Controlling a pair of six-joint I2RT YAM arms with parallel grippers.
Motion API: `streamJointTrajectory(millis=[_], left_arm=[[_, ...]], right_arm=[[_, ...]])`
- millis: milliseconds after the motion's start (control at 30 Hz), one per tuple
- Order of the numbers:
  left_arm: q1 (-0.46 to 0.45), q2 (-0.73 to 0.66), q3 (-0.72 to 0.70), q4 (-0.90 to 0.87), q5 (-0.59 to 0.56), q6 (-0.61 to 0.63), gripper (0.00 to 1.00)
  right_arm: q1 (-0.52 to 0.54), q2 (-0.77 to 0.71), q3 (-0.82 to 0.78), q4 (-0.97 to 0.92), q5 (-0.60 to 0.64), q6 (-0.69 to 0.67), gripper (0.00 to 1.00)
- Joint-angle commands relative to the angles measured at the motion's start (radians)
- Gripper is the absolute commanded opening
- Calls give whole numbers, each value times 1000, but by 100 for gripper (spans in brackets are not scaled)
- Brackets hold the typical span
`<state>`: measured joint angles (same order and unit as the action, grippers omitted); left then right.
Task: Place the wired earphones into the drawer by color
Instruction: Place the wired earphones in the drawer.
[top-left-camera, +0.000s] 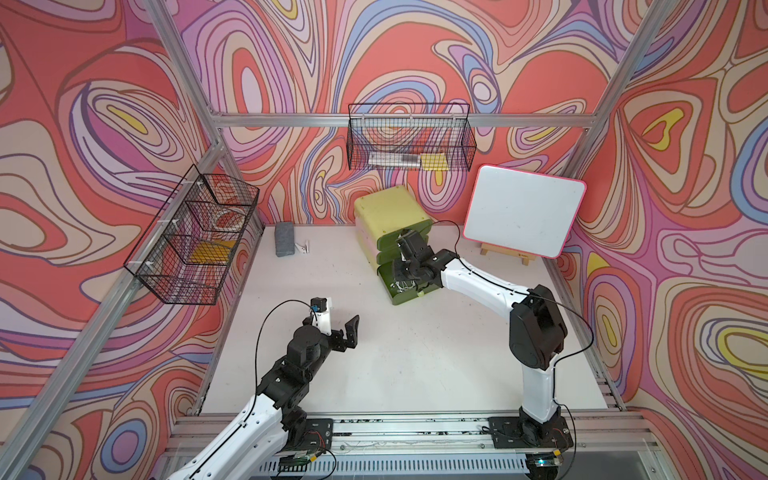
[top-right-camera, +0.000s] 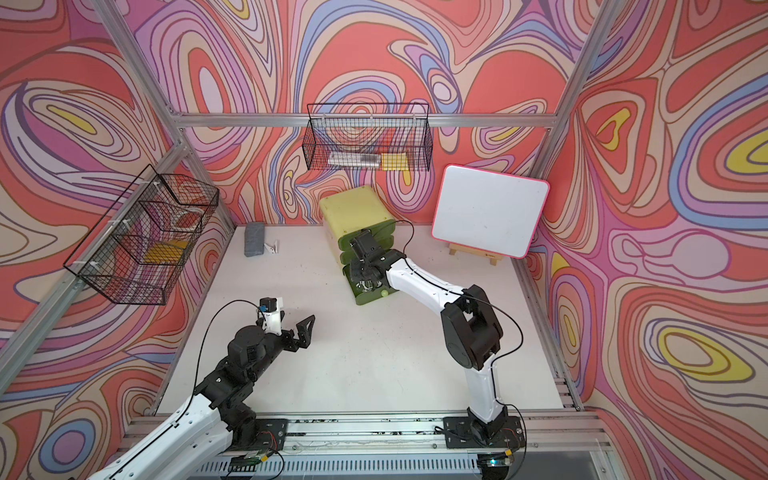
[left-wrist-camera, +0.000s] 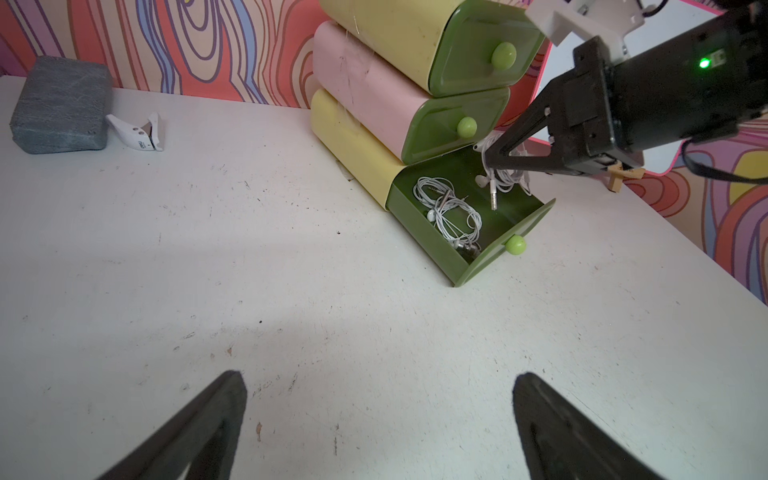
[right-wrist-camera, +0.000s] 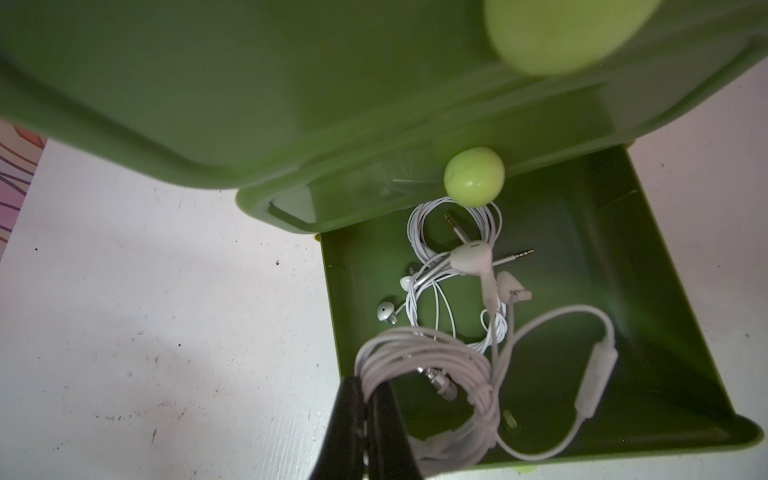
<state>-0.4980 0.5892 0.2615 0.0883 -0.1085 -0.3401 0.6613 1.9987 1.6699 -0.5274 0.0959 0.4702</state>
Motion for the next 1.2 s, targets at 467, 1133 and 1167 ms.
streamJointTrajectory(millis=[467,1133,1167], left_arm=[[-4,-20,-1,-24,17,21,99],[-4,134,310,-184,89,-113,99],[-5,166,347,-201,90,-121,99]], right_arm=[[-29,-21,-51,65,19,-12,41],[-38,-478,-601,231,69,-95,60],[-38,-494,-627,249,68,-100,62]])
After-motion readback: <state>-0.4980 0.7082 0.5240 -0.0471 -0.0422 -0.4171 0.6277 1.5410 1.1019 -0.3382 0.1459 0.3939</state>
